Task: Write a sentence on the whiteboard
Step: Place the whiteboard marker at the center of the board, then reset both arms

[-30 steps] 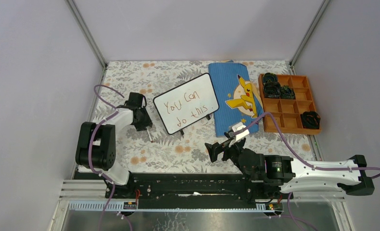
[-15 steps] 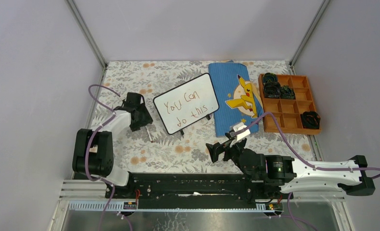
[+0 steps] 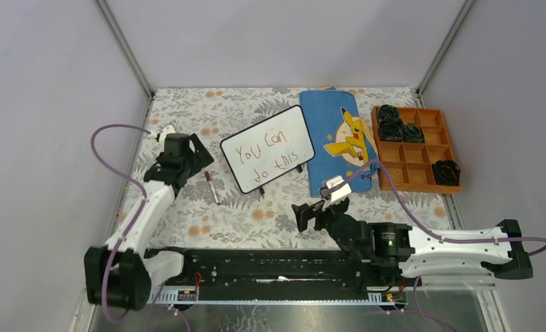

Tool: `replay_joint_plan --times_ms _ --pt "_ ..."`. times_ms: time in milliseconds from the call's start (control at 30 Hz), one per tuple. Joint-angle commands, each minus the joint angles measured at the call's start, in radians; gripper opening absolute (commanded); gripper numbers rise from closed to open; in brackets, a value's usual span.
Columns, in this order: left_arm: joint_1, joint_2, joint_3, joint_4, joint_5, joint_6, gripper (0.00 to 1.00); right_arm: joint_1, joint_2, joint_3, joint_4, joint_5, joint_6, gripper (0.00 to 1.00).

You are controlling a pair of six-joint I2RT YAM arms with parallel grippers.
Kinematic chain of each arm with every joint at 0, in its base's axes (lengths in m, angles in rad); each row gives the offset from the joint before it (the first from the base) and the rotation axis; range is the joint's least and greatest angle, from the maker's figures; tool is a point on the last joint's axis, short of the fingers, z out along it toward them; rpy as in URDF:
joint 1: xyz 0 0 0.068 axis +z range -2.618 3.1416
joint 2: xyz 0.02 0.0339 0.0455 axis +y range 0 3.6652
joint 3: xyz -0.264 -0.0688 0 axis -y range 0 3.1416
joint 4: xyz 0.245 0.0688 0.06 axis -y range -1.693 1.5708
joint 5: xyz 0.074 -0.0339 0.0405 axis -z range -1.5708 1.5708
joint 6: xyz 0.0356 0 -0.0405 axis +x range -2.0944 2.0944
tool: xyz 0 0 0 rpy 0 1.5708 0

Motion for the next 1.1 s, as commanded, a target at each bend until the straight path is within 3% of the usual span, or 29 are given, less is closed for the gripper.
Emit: replay_joint_plan --times_ms 0,133,267,367,433,500,667,800,1067 --pt "-0.090 -0.147 -0.017 0.030 -0.157 0.003 0.99 -0.003 0.086 0.083 0.058 0.141 0.066 1.00" --pt "-0.204 -0.234 0.006 0.034 -0.268 0.040 0.99 -0.003 0.198 0.170 0.011 0.231 0.109 1.00" --pt "-0.294 -0.307 -0.001 0.069 -0.284 0.065 0.99 -0.043 0.300 0.272 -0.033 0.307 0.109 1.00" --pt "-0.356 -0.363 -0.010 0.099 -0.287 0.103 0.99 -0.225 0.350 0.392 -0.162 0.114 0.231 1.00" --pt "-0.385 -0.393 -0.019 0.115 -0.291 0.127 0.99 -0.368 0.350 0.415 -0.128 -0.050 0.220 1.00" --pt "-0.406 -0.411 -0.021 0.124 -0.290 0.148 0.99 -0.420 0.347 0.423 -0.042 -0.066 0.174 1.00" --pt "-0.418 -0.415 0.014 0.109 -0.294 0.190 0.99 -0.530 0.370 0.497 0.005 0.100 0.058 1.00" --pt "-0.417 -0.372 0.123 0.087 -0.266 0.209 0.99 -0.751 0.345 0.579 -0.106 -0.114 0.221 1.00" --pt "-0.435 -0.304 0.353 0.052 -0.168 0.225 0.99 -0.783 0.268 0.631 0.081 -0.092 -0.115 1.00"
